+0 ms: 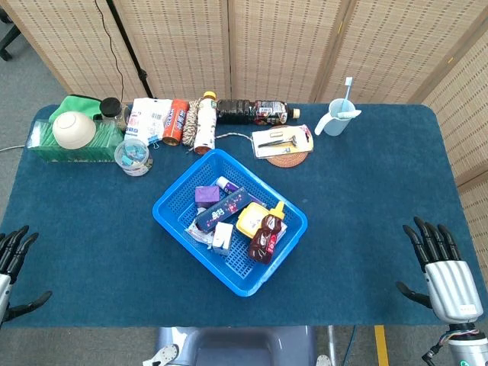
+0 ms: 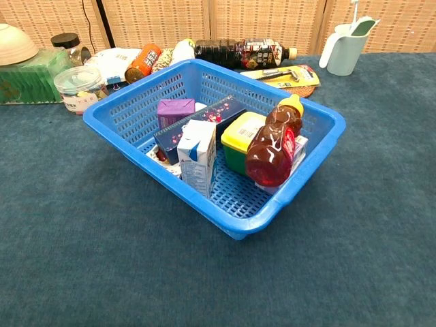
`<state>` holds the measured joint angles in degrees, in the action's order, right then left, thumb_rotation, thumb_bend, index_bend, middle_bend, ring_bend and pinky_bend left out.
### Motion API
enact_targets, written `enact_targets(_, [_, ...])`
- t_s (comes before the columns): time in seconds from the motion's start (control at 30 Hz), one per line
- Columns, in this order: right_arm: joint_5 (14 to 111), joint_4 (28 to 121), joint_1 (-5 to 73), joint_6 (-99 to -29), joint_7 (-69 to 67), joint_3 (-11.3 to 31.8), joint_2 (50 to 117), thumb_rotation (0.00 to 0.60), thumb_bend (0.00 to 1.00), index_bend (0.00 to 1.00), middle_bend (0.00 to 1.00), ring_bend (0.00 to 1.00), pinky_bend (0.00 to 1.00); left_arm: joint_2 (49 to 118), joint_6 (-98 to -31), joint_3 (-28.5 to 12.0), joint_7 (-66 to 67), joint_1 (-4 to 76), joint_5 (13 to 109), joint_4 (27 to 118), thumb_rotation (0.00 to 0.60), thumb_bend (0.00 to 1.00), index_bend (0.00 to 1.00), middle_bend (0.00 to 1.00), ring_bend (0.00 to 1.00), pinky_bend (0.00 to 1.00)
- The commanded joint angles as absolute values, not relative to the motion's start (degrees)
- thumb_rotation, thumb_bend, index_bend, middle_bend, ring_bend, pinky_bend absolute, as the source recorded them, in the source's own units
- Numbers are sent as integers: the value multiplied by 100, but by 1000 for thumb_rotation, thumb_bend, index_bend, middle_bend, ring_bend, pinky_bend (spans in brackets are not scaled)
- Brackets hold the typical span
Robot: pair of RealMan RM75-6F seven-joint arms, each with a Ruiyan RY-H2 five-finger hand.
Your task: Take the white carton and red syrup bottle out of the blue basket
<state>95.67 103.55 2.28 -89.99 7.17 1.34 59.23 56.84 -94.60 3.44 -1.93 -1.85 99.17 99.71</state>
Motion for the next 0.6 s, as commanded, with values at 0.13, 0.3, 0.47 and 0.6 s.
enact_targets(0.13, [9585,10345,236,-8960,681,109,5912,600,0,0,0,0,0,5697,-9460,351,-141,-195,9922,9986,600,43,0,0,0,0])
enact_targets(0.3, [9647,10376,305,-8850,586,86,5895,600,0,0,0,0,0,5702,-9497,349,-115,-217,9925,10021,600,43,0,0,0,0])
enact_targets(0.47, [9786,10489,498,-8703,449,154,5797,600,0,0,0,0,0,5681,-9545,356,-144,-228,9983,10093,600,43,0,0,0,0])
enact_targets(0.6, [9940,10668,834,-8466,332,327,5685,600,0,0,0,0,0,5670,-9595,370,-102,-238,10088,10157,600,43,0,0,0,0])
